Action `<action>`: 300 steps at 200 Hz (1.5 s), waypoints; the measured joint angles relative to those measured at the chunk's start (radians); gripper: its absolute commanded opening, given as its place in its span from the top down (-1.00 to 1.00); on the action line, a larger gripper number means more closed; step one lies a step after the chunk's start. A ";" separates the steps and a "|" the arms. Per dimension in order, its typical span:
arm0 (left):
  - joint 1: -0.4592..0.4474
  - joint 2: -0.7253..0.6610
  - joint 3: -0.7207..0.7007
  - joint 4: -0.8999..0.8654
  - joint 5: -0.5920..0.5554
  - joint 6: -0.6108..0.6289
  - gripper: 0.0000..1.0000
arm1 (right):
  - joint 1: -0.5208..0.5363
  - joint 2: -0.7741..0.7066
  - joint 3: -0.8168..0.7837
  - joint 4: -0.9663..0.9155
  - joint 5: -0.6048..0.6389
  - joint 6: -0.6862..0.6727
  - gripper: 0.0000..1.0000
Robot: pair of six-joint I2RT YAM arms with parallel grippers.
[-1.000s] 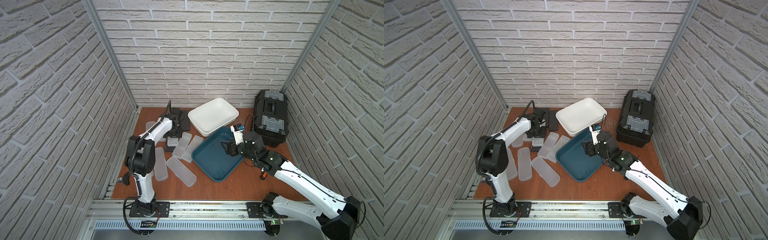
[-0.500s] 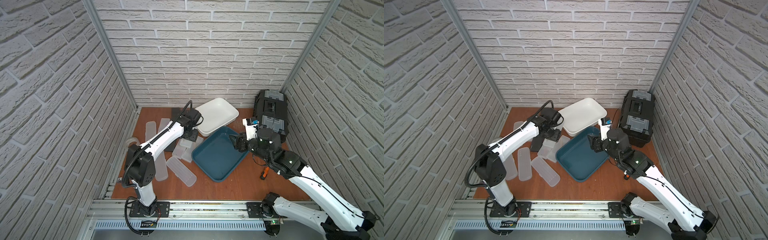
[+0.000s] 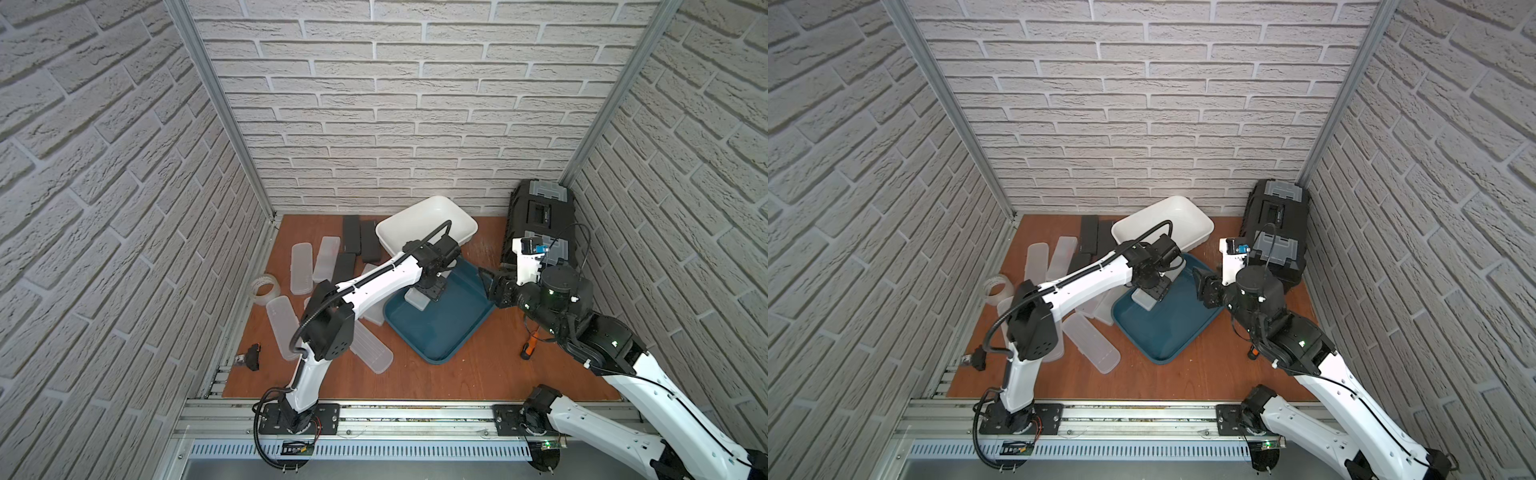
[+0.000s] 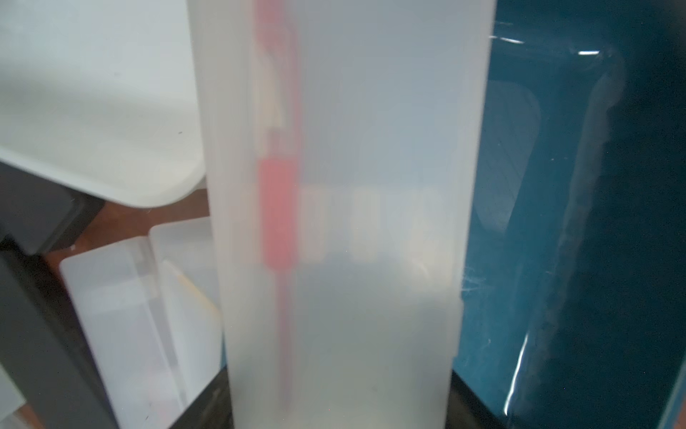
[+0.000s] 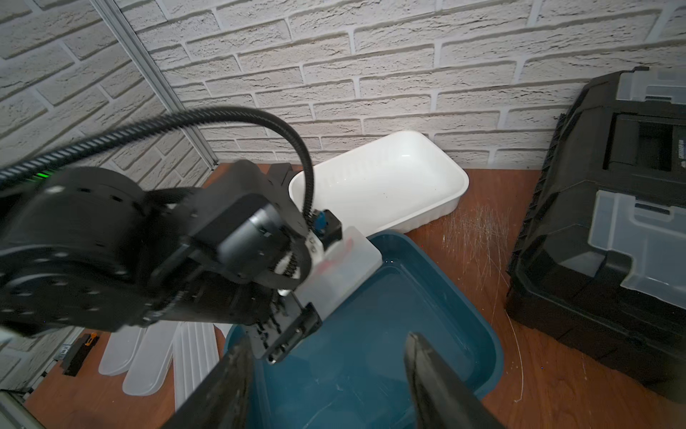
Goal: Place the pencil cases by color into the storage box
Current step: Place the pencil case at the storage box.
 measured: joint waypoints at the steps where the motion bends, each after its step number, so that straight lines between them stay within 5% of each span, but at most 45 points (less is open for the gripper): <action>1: -0.001 0.003 0.002 0.001 0.001 0.002 0.02 | 0.000 -0.001 0.000 -0.001 0.000 0.000 -0.32; 83: -0.001 0.220 0.130 -0.004 0.053 0.093 0.01 | 0.000 -0.080 0.007 -0.023 -0.007 -0.001 -0.32; 215: 0.061 0.243 0.067 0.116 0.043 0.158 -0.04 | 0.000 -0.053 -0.009 -0.010 -0.050 -0.020 -0.32; 254: 0.062 0.243 0.067 0.122 0.043 0.158 -0.18 | 0.000 -0.042 -0.011 0.001 -0.054 -0.023 -0.32; 300: 0.059 0.243 0.067 0.129 0.033 0.170 -0.79 | 0.000 -0.040 -0.014 0.005 -0.057 -0.027 -0.32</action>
